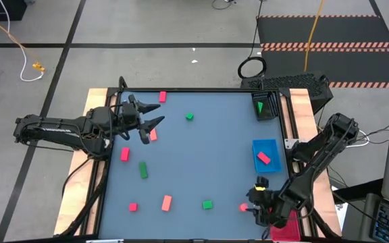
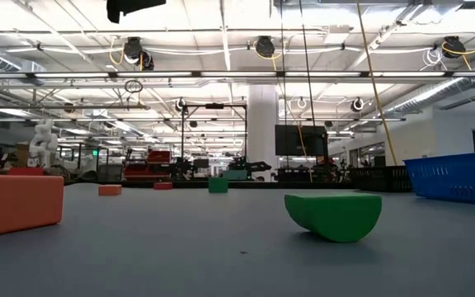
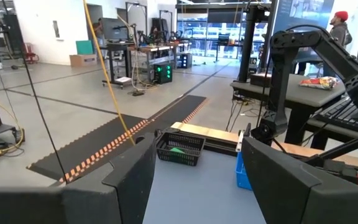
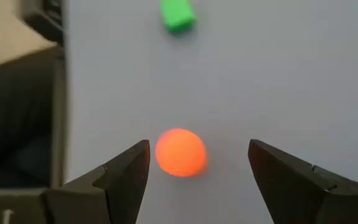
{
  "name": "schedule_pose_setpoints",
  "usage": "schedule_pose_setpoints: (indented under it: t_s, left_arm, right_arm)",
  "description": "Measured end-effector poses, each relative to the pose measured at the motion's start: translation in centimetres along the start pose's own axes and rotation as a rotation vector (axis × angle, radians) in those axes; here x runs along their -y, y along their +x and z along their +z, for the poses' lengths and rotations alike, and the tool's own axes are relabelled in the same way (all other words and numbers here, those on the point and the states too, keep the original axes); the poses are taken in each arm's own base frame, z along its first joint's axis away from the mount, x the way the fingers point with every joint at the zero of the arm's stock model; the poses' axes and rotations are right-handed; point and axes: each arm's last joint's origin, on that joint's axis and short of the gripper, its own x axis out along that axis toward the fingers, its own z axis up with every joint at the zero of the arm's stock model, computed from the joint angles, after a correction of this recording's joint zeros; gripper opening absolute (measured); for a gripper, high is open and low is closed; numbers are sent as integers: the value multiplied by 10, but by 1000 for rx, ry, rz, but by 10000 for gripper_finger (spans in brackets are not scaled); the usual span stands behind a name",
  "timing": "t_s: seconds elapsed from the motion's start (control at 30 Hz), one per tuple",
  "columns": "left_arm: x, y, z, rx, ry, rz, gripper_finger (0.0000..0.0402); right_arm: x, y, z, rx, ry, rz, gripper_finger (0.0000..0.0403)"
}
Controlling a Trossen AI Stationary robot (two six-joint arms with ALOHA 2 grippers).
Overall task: Sort & place blocks by color
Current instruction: Put the orange block into the red bin
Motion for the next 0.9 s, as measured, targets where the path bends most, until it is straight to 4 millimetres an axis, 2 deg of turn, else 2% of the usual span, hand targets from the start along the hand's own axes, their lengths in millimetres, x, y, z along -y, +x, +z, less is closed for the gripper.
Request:
schedule_pose_setpoints:
  t_s: [0.13, 0.4, 0.63, 0.9]
  left_arm:
    - [0, 0, 0, 0, -2, 0, 239]
    - [0, 0, 0, 0, -2, 0, 239]
    - [0, 0, 0, 0, -1, 0, 239]
    - [0, 0, 0, -1, -1, 0, 239]
  right_arm:
    - [0, 7, -4, 41, -19, 69, 265]
    - [11, 14, -14, 22, -41, 35, 265]
    - [7, 19, -14, 69, -102, 101, 265]
    - [6, 37, -24, 23, -148, 78, 263]
